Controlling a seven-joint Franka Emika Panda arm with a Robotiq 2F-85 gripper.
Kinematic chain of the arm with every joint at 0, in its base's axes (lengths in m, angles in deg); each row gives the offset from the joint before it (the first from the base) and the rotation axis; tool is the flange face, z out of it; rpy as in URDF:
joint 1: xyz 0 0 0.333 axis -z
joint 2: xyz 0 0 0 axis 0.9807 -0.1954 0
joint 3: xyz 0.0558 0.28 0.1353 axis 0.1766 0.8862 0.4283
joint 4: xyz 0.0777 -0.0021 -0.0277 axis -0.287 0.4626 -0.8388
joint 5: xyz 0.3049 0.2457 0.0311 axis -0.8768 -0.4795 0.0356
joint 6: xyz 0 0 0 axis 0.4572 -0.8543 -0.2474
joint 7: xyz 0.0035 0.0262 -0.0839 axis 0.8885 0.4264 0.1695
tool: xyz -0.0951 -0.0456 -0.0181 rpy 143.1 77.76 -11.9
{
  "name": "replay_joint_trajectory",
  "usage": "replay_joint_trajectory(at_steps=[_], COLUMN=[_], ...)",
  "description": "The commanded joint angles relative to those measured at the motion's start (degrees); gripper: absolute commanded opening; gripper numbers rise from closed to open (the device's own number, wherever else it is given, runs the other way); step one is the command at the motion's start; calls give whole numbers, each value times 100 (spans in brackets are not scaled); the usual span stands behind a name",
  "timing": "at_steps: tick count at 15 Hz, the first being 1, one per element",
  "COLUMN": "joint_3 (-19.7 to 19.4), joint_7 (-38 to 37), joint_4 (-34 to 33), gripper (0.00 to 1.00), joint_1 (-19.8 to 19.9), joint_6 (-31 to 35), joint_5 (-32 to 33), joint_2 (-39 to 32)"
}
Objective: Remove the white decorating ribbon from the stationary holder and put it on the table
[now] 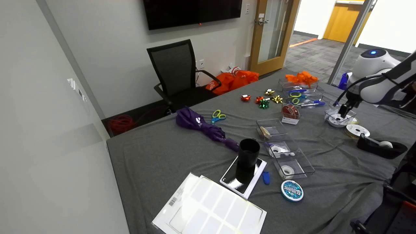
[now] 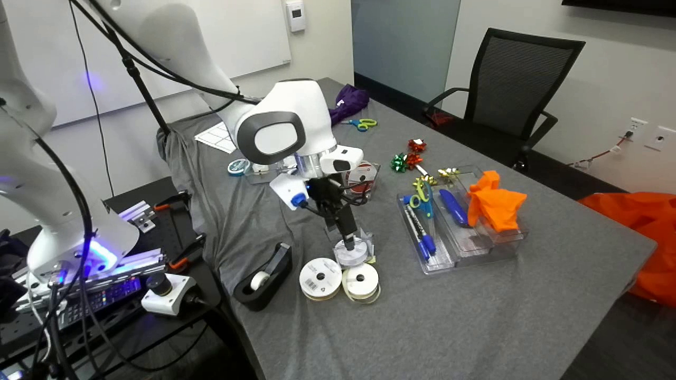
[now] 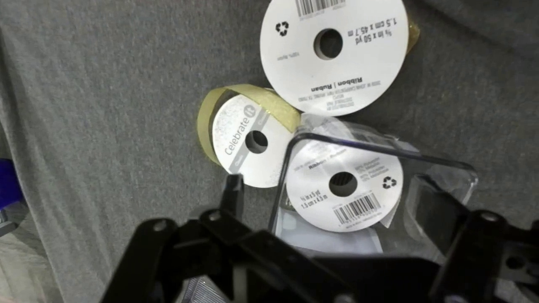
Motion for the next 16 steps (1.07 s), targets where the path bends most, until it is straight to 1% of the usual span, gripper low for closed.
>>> replay_joint_trajectory(at_steps=[1, 5, 8, 13, 14, 15, 16], joint_3=[-54, -216, -406, -552, -571, -589, -586], joint_7=[538, 677, 569, 441, 426, 418, 419], joint_4=[-53, -121, -210, -545, -621, -700, -770], gripper=[100, 100, 100, 100, 95, 72, 71], joint_1=[-59, -142, -235, -339, -358, -380, -385], joint_6=[121, 131, 158, 270, 283, 279, 260], joint_5=[-631, -745, -629, -678, -684, -678, -696], joint_2=[-86, -145, -253, -591, -663, -738, -794])
